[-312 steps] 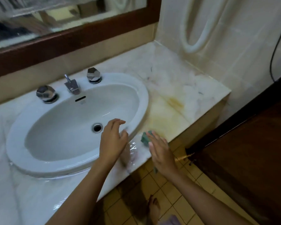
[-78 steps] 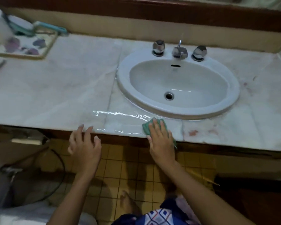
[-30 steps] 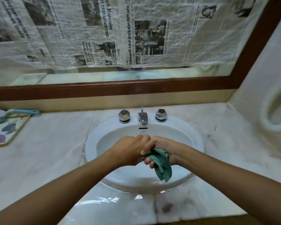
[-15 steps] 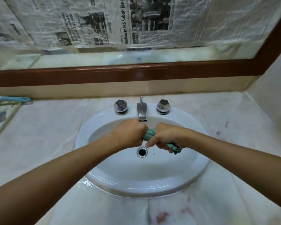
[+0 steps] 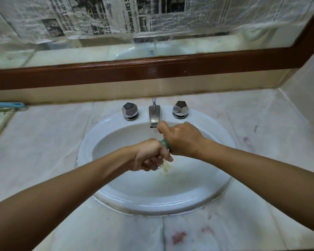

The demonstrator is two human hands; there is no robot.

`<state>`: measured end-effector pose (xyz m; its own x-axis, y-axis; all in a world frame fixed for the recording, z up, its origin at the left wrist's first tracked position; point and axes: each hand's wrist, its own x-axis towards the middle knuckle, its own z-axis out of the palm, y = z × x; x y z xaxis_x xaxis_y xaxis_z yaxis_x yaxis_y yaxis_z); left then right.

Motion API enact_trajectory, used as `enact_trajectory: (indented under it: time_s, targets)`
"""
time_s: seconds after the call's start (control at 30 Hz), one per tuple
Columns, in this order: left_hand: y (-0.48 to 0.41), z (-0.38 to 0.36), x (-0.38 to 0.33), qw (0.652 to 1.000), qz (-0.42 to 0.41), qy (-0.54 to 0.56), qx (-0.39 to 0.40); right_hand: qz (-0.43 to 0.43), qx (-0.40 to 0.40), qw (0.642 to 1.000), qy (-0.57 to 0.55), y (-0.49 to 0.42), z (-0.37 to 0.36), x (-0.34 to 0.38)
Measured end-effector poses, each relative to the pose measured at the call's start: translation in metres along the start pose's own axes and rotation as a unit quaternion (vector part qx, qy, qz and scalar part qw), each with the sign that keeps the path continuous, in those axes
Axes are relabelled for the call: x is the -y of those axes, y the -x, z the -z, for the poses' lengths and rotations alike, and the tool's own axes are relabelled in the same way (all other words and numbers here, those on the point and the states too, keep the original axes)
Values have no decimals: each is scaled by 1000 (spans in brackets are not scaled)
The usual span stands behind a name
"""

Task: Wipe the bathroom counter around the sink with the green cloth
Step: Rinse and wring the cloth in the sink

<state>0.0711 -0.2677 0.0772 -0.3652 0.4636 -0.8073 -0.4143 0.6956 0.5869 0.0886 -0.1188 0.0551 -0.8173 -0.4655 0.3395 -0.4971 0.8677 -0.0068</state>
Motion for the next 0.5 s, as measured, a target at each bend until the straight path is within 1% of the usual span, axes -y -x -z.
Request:
enact_trajectory:
  time_s: [0.1,0.2,0.27,0.33,0.43,0.47,0.5]
  targets:
    - [2,-4,7,990,29,97,101,59,-64,996,-10,3,-2,0]
    - [7,-4,15,963,32,190,189,104,-135,985,-26,4,3,2]
    - [10,-2,19,935,33,245,254,110,-152,982,-35,1,9,6]
    - [14,-1,22,913,28,278,297,113,-145,982,-49,-1,11,9]
    - [24,0,25,907,14,289,306,127,-142,981,-34,-4,15,16]
    - [30,0,25,914,10,284,291,128,-134,982,-26,-5,16,17]
    - [35,-1,25,929,6,266,259,123,-123,985,-16,-5,18,20]
